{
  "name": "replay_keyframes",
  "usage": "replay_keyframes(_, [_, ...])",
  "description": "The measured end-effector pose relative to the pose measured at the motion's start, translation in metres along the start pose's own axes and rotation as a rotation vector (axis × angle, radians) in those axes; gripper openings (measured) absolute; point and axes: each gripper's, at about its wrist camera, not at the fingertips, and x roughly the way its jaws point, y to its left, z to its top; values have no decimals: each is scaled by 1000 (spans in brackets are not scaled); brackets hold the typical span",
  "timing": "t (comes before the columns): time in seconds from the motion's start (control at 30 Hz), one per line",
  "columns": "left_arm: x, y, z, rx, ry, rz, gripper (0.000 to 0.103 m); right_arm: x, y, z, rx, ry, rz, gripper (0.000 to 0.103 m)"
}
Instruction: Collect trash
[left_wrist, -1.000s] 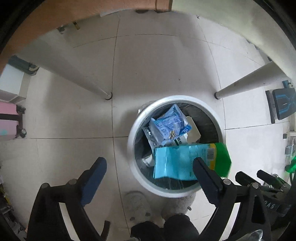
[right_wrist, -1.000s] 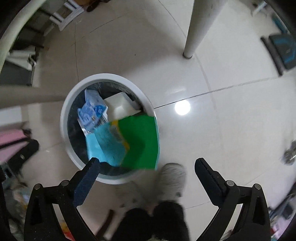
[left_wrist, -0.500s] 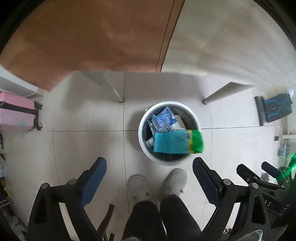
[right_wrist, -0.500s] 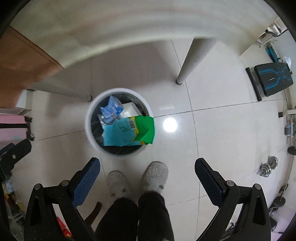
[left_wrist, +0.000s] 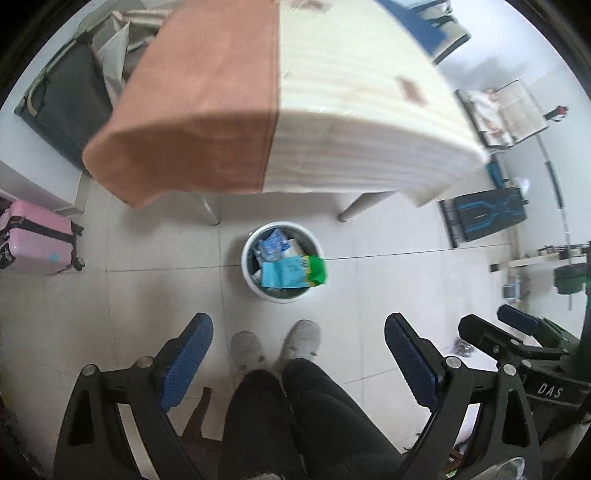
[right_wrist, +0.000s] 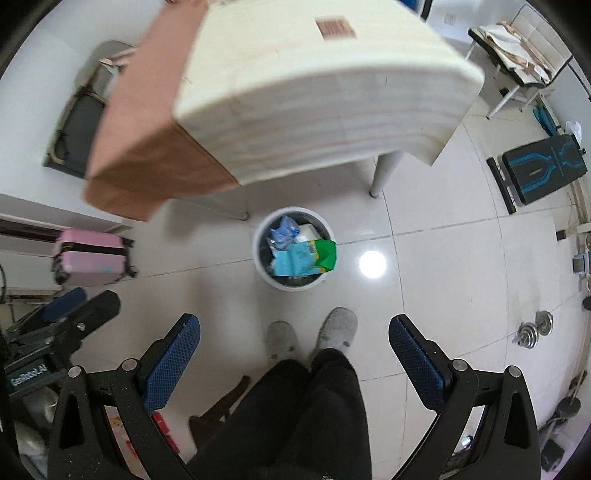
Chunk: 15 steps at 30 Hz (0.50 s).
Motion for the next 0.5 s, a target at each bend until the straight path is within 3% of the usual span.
replay_keyframes(0.13, [-46, -13, -5, 23, -32, -57, 95, -60, 7, -7, -16, -12, 49, 103])
replay_keyframes(0.2, [-67, -15, -7, 24, -39, -93, 103, -91, 12, -11, -38, -28, 68, 103])
replay_keyframes(0.3, [-92, -17, -9, 32, -73, -121, 103, -127, 19, -18, -62, -39, 113, 103])
replay_keyframes(0.5, [-128, -23, -13, 4, -119, -171, 103, -179, 31, -28, -98, -61, 163, 103])
